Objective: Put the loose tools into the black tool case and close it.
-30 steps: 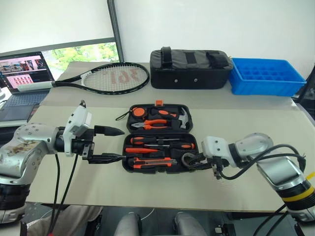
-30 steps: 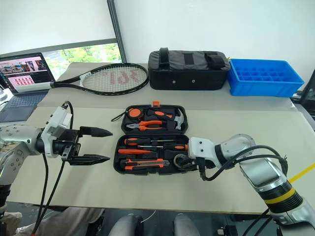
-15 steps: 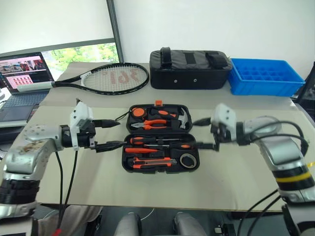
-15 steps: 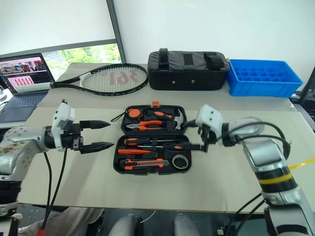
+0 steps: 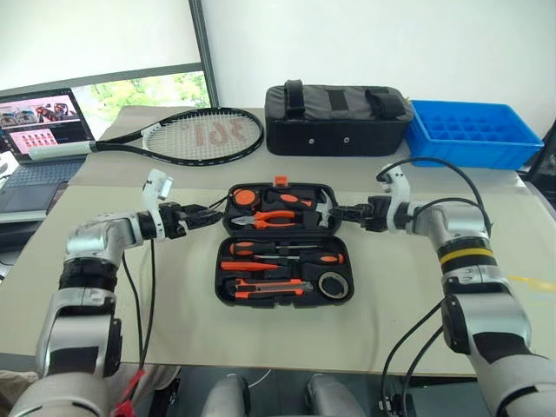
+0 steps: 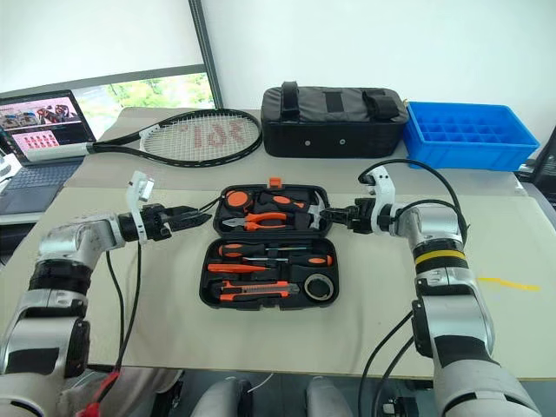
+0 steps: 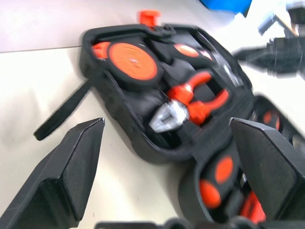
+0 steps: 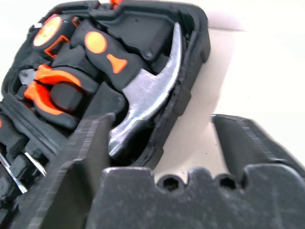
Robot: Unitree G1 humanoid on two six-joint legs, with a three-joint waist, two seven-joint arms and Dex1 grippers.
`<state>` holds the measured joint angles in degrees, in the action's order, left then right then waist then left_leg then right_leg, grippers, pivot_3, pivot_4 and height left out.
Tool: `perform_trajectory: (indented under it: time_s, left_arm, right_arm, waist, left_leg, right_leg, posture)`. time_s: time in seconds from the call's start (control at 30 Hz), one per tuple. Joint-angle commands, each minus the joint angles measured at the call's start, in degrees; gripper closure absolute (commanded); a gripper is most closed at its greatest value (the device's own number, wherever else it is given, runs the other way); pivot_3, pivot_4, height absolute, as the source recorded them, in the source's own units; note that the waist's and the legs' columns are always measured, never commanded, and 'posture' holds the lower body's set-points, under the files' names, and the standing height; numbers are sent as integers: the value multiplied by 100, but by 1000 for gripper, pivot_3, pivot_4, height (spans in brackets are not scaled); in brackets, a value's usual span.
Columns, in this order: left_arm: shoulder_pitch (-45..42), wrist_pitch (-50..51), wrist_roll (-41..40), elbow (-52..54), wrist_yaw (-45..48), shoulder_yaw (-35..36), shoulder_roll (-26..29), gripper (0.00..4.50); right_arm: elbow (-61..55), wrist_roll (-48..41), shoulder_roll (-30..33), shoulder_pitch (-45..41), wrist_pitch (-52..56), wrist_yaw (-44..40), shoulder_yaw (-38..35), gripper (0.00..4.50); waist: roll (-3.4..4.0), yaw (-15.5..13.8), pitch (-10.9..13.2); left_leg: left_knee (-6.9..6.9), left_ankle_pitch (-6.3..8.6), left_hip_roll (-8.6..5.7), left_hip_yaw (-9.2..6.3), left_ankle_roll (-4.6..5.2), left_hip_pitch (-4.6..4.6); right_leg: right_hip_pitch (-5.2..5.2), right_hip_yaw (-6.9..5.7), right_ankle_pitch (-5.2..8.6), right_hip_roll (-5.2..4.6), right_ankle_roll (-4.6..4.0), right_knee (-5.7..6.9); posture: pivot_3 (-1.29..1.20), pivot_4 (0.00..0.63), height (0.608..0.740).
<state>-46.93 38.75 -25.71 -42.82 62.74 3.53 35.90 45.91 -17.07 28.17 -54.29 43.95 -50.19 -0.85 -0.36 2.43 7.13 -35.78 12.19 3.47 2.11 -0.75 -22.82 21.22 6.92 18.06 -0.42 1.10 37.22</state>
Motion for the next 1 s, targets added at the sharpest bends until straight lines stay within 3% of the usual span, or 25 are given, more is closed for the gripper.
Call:
perform_trajectory:
  time_s: [0.03, 0.23, 0.27, 0.53, 0.63, 0.77, 0.8, 1.0]
  left_arm:
    - [-261, -131, 252, -400, 213, -59, -9, 0]
    - [-640, -225, 475, -1212, 83, 69, -231, 0]
    - [-716, -231, 462, -1339, -13, 153, -276, 0]
    - [-1033, -351, 618, -1815, -239, 351, -589, 0]
    - [-1081, -376, 681, -1889, -145, 321, -638, 723]
    - [-1114, -326, 720, -1914, -10, 348, -645, 2282]
    - [-1121, -307, 728, -1913, 14, 359, -645, 2389]
    - [-1094, -168, 699, -1807, 487, 339, -574, 4479]
  right_arm:
    - [251, -42, -53, -327, -222, -134, -180, 2063]
    - [454, 36, -156, -447, -345, -320, -101, 4278]
    - [459, 37, -176, -458, -338, -351, -97, 4465]
    - [373, 40, -251, -469, -340, -437, -119, 4465]
    - [379, 33, -246, -464, -359, -350, -186, 4500]
    - [395, 28, -223, -464, -380, -190, -290, 4500]
    - [405, 29, -218, -466, -384, -159, -311, 4500]
    - [476, 22, -229, -475, -442, 83, -488, 4500]
  waist:
    - [6, 19, -3]
    - [7, 19, -4]
    - [7, 22, -4]
    - [7, 22, -4]
    - [7, 24, -4]
    - [7, 15, -4]
    - [7, 12, -4]
    - [7, 4, -4]
  left_leg:
    - [2, 0, 0, 0, 0, 1]
    - [-1, 0, 1, -1, 0, 0]
    - [-1, 0, 1, -1, 0, -1]
    - [1, 0, 0, -5, 0, -1]
    - [1, 0, 0, -5, 0, -1]
    - [0, 0, -1, -6, 0, -3]
    - [0, 0, -2, -6, 0, -4]
    - [-1, 0, -5, -8, -1, -5]
  right_leg:
    - [2, 0, -1, 0, -1, 1]
    - [4, -6, -1, 0, -1, 41]
    - [4, -6, 0, 0, -1, 41]
    - [4, -9, 0, 0, 0, 44]
    - [4, -9, 0, 0, 0, 44]
    - [5, -10, 0, -1, 0, 44]
    - [5, -10, 0, -1, 0, 44]
    - [5, -10, 0, -1, 0, 44]
  posture:
    - [0, 150, 708]
    - [0, 150, 708]
    - [0, 150, 708]
    - [0, 150, 708]
    - [0, 150, 708]
    - [0, 150, 708]
    - [0, 150, 708]
    - [0, 150, 708]
